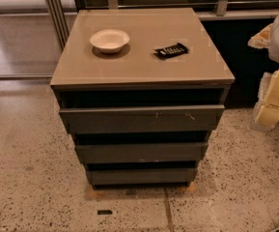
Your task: Open bottom drawer
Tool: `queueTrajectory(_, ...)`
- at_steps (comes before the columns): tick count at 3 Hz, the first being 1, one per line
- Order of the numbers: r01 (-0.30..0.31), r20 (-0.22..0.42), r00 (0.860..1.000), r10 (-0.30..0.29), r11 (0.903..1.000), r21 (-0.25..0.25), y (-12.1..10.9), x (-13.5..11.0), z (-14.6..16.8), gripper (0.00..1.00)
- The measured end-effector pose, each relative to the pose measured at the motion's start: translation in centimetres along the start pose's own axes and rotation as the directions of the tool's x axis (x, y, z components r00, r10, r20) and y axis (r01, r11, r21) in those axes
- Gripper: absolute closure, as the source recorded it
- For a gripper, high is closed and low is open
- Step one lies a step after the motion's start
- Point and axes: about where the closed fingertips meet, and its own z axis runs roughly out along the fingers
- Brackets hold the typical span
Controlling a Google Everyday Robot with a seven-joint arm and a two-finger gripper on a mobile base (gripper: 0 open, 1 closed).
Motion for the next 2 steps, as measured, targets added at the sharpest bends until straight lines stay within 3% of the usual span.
queueTrajectory(1, 0.002, 0.005, 1.0, -0.002, 0.9999, 0.013, -0.1, -0.2, 0.1, 0.0)
queueTrajectory(2, 0.007, 0.044, 0.999, -0.007, 0.9999, 0.013, 1.1, -0.5, 2.6, 0.0)
